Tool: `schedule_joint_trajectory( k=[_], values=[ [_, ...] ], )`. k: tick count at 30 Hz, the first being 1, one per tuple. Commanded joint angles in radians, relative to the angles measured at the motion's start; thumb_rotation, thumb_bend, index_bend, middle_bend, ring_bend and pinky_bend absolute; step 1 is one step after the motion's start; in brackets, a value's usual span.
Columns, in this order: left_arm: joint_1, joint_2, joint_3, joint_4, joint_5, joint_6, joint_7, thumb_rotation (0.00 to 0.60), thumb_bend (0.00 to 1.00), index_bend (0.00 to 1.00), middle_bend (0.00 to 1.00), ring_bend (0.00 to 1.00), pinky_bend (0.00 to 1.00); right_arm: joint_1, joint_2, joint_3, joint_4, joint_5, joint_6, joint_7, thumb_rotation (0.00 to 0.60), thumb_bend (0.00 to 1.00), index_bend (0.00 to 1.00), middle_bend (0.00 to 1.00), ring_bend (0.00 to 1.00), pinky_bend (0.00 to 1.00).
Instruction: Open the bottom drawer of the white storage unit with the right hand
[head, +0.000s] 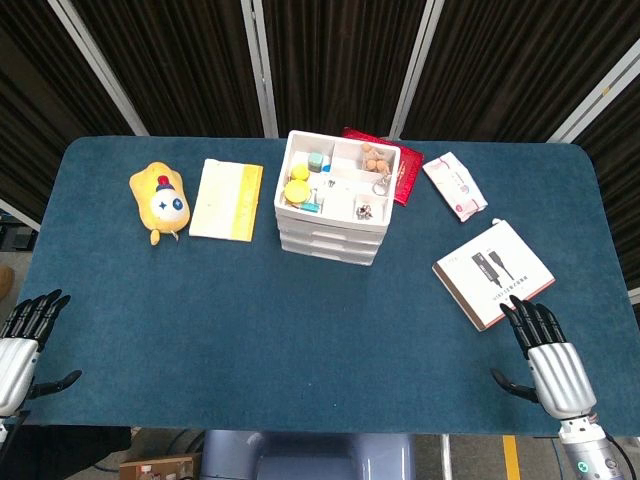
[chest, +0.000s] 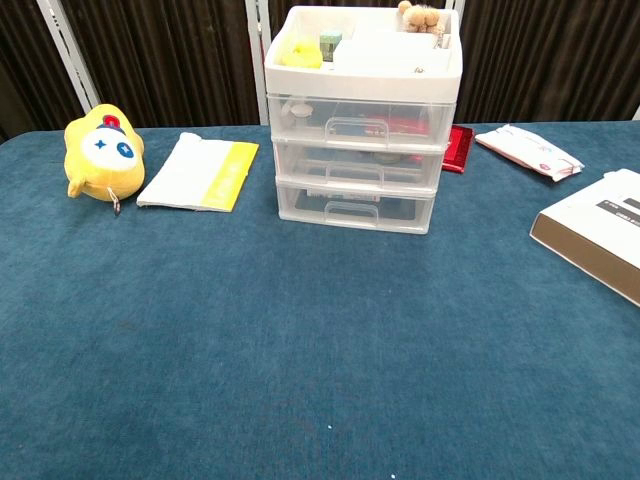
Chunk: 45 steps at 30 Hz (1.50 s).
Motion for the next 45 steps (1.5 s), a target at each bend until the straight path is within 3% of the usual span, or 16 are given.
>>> schedule_joint_trajectory(
  k=[1,11,13,15,17,19,20,22,27,32,35,38,41,45],
  values=[
    [0.0,0.0,0.001,0.001,0.003,0.002,-0.001,0.6,0.01,0.0,0.0,0.0,0.0,-0.001,0.0,-0.002,-0.002,-0.002,0.001,0.002,0.6,0.27,0.0,0.0,0.0,0.06],
    [0.001,-0.002,0.002,0.001,0.005,0.003,0.0,0.6,0.01,0.0,0.0,0.0,0.0,0.006,0.004,-0.006,-0.029,-0.019,-0.004,0.01,0.6,0.27,0.0,0.0,0.0,0.06],
    [0.0,-0.002,0.0,0.0,0.0,0.0,-0.003,0.6,0.01,0.0,0.0,0.0,0.0,0.017,0.003,0.0,-0.041,-0.035,-0.007,-0.022,0.6,0.27,0.0,0.0,0.0,0.11],
    [-0.004,0.001,0.0,-0.006,-0.005,-0.009,-0.013,0.6,0.01,0.0,0.0,0.0,0.0,0.052,-0.017,0.021,-0.121,-0.041,-0.041,-0.063,0.6,0.29,0.0,0.07,0.08,0.26],
    [-0.005,0.003,0.0,-0.007,-0.006,-0.012,-0.015,0.6,0.01,0.0,0.0,0.0,0.0,0.072,-0.023,0.031,-0.194,-0.005,-0.09,-0.073,0.6,0.33,0.0,0.3,0.33,0.54],
    [-0.006,0.003,0.0,-0.01,-0.008,-0.013,-0.017,0.6,0.01,0.0,0.0,0.0,0.0,0.113,-0.039,0.05,-0.289,0.066,-0.179,-0.074,0.6,0.36,0.0,0.5,0.54,0.72],
    [-0.006,0.004,0.0,-0.012,-0.01,-0.015,-0.018,0.6,0.01,0.0,0.0,0.0,0.0,0.13,-0.047,0.06,-0.322,0.101,-0.215,-0.08,0.6,0.38,0.0,0.59,0.64,0.78],
    [-0.008,0.006,0.001,-0.015,-0.012,-0.02,-0.022,0.6,0.01,0.0,0.0,0.0,0.0,0.173,-0.08,0.088,-0.38,0.189,-0.296,-0.096,0.6,0.42,0.0,0.68,0.72,0.84],
    [-0.01,0.013,0.003,-0.02,-0.019,-0.031,-0.039,0.6,0.01,0.0,0.0,0.0,0.0,0.271,-0.187,0.165,-0.442,0.435,-0.429,-0.162,0.6,0.55,0.0,0.76,0.78,0.88],
    [-0.012,0.023,0.003,-0.03,-0.028,-0.04,-0.064,0.6,0.01,0.0,0.0,0.0,0.0,0.364,-0.298,0.238,-0.434,0.661,-0.485,-0.216,0.6,0.67,0.0,0.79,0.81,0.89],
    [-0.015,0.031,0.004,-0.036,-0.035,-0.05,-0.081,0.6,0.01,0.0,0.0,0.0,0.0,0.431,-0.373,0.289,-0.402,0.807,-0.507,-0.232,0.6,0.7,0.02,0.79,0.81,0.89],
    [-0.019,0.038,0.004,-0.041,-0.041,-0.061,-0.099,0.6,0.01,0.0,0.0,0.0,0.0,0.497,-0.444,0.338,-0.347,0.924,-0.523,-0.234,0.6,0.7,0.17,0.79,0.81,0.89],
    [-0.023,0.044,0.004,-0.045,-0.047,-0.071,-0.112,0.6,0.01,0.0,0.0,0.0,0.0,0.55,-0.512,0.379,-0.276,1.005,-0.533,-0.224,0.6,0.7,0.24,0.79,0.81,0.89],
    [-0.028,0.052,0.004,-0.052,-0.056,-0.087,-0.132,0.6,0.01,0.0,0.0,0.0,0.0,0.607,-0.578,0.415,-0.193,1.079,-0.544,-0.211,0.6,0.7,0.23,0.79,0.81,0.89]
  ],
)
